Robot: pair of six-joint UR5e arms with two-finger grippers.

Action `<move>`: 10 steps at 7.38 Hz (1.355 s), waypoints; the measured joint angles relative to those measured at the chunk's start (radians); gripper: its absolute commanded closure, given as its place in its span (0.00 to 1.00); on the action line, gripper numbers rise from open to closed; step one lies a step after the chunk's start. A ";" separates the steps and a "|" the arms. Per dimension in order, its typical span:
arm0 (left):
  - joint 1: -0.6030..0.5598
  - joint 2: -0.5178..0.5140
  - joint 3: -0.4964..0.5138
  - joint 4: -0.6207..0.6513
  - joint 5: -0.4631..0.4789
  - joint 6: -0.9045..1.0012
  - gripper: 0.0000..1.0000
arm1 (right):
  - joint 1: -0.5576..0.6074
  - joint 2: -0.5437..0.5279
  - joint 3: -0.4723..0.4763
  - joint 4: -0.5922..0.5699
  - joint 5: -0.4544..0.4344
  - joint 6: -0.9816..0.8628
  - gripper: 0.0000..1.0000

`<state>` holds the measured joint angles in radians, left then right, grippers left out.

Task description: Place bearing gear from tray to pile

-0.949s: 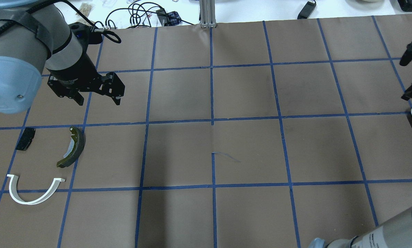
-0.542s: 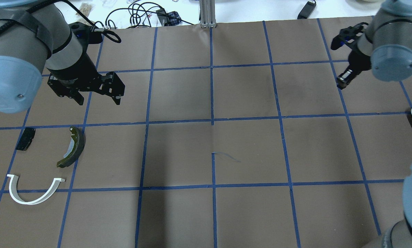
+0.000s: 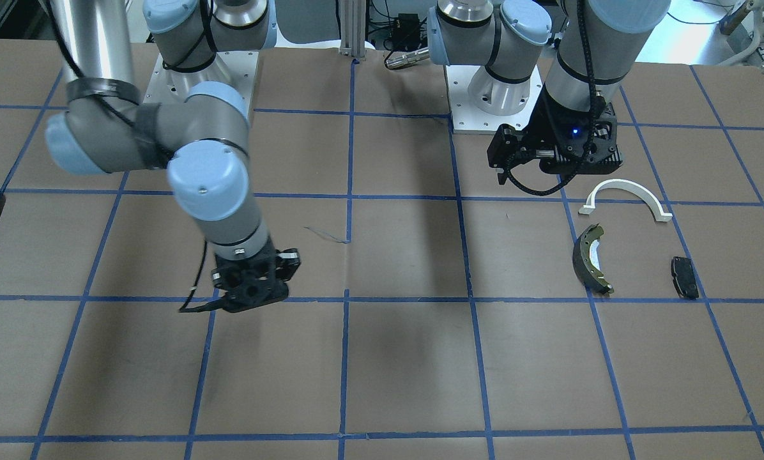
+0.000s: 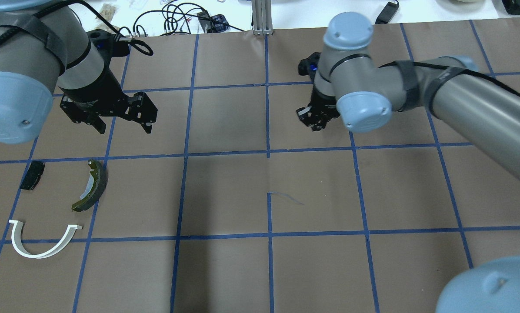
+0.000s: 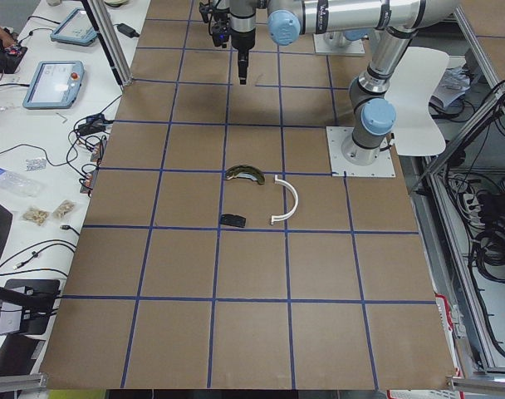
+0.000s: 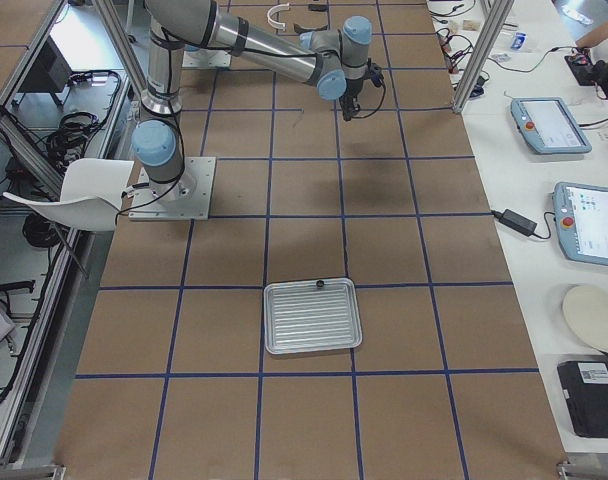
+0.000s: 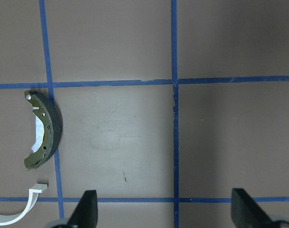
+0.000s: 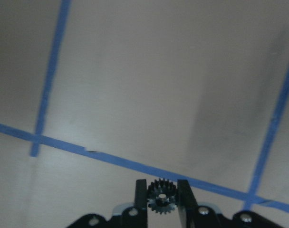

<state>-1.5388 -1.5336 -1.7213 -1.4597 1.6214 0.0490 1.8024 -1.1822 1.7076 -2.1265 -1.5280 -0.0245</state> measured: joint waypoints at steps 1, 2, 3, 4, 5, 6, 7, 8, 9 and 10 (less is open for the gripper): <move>0.000 0.000 0.000 0.000 0.000 0.002 0.00 | 0.092 0.017 0.001 -0.016 0.006 0.115 1.00; 0.000 0.000 -0.001 0.000 0.008 0.008 0.00 | 0.165 0.036 0.001 -0.031 0.012 0.194 0.97; 0.000 -0.001 -0.002 0.000 0.022 0.016 0.00 | 0.214 0.050 0.001 -0.046 0.028 0.239 0.38; 0.000 -0.002 -0.001 0.002 0.032 0.023 0.00 | 0.237 0.057 0.003 -0.059 0.053 0.257 0.00; 0.000 -0.005 0.001 0.006 0.036 0.025 0.00 | 0.245 0.060 0.001 -0.067 0.067 0.262 0.00; 0.000 -0.008 0.002 0.012 0.035 0.026 0.00 | 0.238 0.057 -0.006 -0.071 0.071 0.262 0.00; 0.000 -0.012 0.001 0.020 0.032 0.024 0.00 | 0.207 0.045 -0.013 -0.069 0.066 0.255 0.00; -0.001 -0.020 -0.004 0.047 0.029 0.020 0.00 | 0.144 0.020 -0.018 -0.052 0.059 0.223 0.00; -0.007 -0.030 -0.014 0.093 0.027 0.014 0.00 | 0.043 -0.018 -0.017 -0.011 0.056 0.122 0.00; -0.025 -0.040 -0.028 0.137 0.023 0.005 0.00 | -0.073 -0.057 -0.015 0.043 0.055 -0.031 0.00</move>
<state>-1.5636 -1.5733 -1.7497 -1.3229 1.6439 0.0545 1.7298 -1.2392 1.6926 -2.0835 -1.4732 -0.0550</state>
